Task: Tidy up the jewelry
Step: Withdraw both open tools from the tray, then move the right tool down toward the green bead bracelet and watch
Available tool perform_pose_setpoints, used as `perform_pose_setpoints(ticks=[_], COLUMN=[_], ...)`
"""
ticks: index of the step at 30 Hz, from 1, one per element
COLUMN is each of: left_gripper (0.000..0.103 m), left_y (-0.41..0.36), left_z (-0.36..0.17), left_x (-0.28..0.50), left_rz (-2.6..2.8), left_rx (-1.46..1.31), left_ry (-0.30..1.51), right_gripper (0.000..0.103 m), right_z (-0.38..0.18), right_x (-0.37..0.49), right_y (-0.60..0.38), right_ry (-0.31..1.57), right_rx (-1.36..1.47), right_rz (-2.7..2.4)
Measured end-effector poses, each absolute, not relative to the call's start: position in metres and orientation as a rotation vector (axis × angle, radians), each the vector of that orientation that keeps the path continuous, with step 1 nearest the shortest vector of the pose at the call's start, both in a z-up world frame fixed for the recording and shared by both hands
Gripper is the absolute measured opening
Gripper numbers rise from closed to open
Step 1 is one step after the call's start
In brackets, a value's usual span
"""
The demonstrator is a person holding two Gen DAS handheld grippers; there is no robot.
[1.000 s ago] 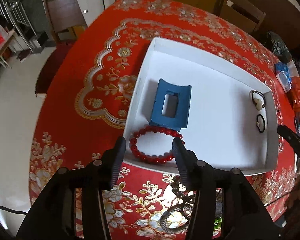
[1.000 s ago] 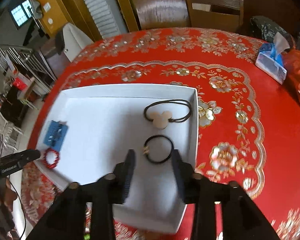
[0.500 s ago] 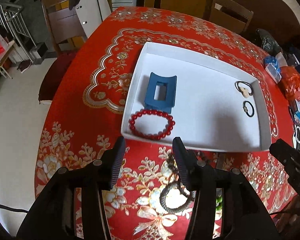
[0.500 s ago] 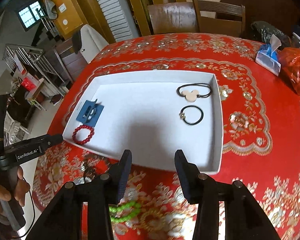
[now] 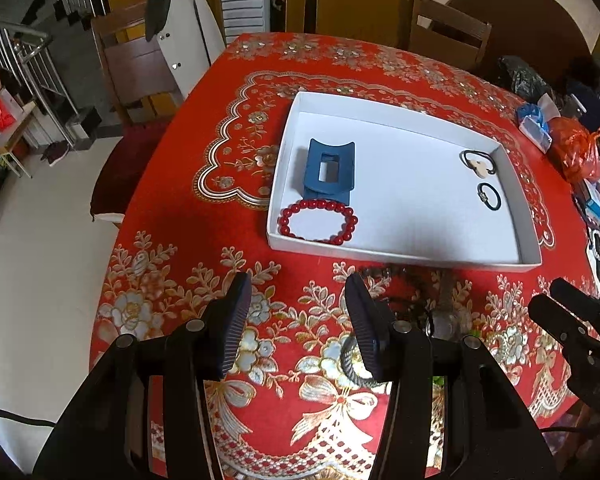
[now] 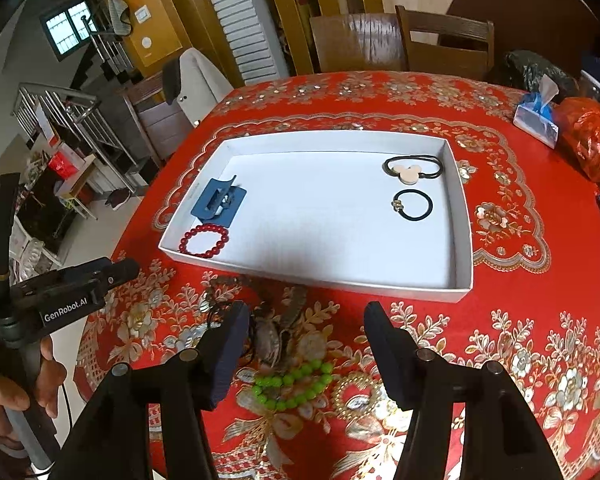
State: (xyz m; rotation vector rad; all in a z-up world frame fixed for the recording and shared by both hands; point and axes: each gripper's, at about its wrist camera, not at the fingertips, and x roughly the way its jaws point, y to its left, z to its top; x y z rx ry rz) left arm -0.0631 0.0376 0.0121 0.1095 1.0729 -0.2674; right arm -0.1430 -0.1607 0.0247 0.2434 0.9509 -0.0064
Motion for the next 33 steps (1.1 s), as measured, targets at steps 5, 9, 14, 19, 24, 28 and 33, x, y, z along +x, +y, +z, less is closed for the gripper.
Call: perform_pose_setpoints(ticks=[5,9,14,19,24,28,33], left_gripper=[0.048,0.048,0.048,0.048,0.048,0.048,0.048], left_y=[0.042,0.043,0.046,0.052,0.056,0.059,0.061], left_z=[0.012,0.012,0.009,0.004,-0.004,-0.011,-0.015], left_x=[-0.072,-0.076,-0.081,-0.08,-0.078,-0.076,-0.074], left_rz=[-0.271,-0.272,-0.275,-0.277,-0.271,-0.259,-0.247], left_rx=[0.112,0.113,0.104,0.071,0.046,0.032,0.023], left_ry=[1.067,1.068,1.076,1.106,1.142,1.17,1.189], right_gripper=[0.06,0.06,0.06,0.06,0.06,0.059,0.041], right_z=[0.023,0.02,0.015,0.009,-0.004,-0.016,-0.03], right_x=[-0.149,-0.153,-0.158,-0.16,-0.158,-0.149,-0.133], right_y=[-0.152,-0.149,-0.147,-0.148,-0.146,-0.143,-0.142], right_ry=[0.957,0.965,0.979,0.999,1.02,1.036,1.058], right_rx=[0.226,0.223,0.216,0.218,0.228,0.229,0.223], right_rz=[0.0,0.005,0.004,0.011,0.047,0.09,0.152])
